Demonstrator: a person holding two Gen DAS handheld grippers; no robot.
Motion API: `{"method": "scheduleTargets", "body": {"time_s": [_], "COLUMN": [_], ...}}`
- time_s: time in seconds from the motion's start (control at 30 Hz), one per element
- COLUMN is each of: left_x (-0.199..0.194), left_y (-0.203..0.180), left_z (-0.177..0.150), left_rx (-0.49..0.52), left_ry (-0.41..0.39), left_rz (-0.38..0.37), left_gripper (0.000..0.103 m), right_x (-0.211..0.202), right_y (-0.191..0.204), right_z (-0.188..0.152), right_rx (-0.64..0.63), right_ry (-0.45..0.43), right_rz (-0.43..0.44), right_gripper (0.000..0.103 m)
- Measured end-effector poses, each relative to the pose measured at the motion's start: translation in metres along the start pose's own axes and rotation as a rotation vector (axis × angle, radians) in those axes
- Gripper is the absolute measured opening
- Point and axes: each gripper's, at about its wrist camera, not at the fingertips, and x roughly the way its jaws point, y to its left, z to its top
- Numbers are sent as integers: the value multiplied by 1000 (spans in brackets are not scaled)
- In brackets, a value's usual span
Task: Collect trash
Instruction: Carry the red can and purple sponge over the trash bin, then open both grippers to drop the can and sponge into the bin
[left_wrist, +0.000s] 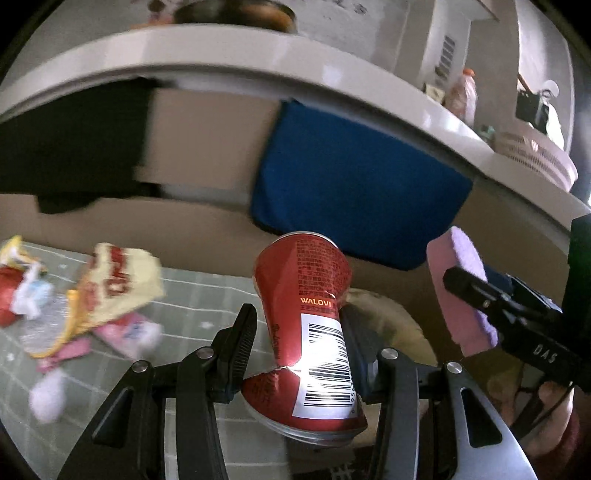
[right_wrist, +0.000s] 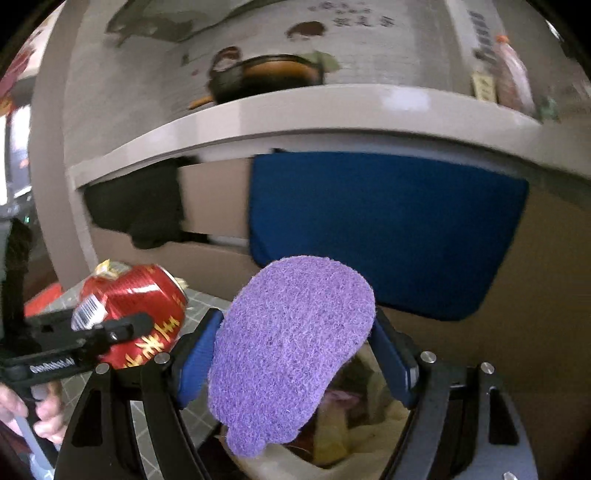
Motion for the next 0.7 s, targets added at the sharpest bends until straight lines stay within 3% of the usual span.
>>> {"method": "scheduleTargets", "body": {"time_s": [0.17, 0.47, 0.53, 0.6, 0.7], "left_x": [30, 62, 69, 74, 78], "left_y": [-17, -25, -25, -24, -21], "left_z": [-2, -7, -7, -6, -5], "left_rx": [12, 2, 7, 9, -2], "left_ry": [38, 95, 112, 128, 138], "left_rz": [-44, -87, -117, -129, -143], "left_gripper": [47, 47, 50, 62, 64], "right_x": [2, 21, 27, 33, 39], "right_y": [-35, -56, -61, -69, -80], "right_z": [-8, -27, -27, -29, -34], "right_rx": [40, 75, 104, 141, 186], "right_ry": [10, 55, 59, 76, 90], "right_rz": [-22, -33, -21, -11, -14], "right_gripper": [76, 76, 77, 78, 78]}}
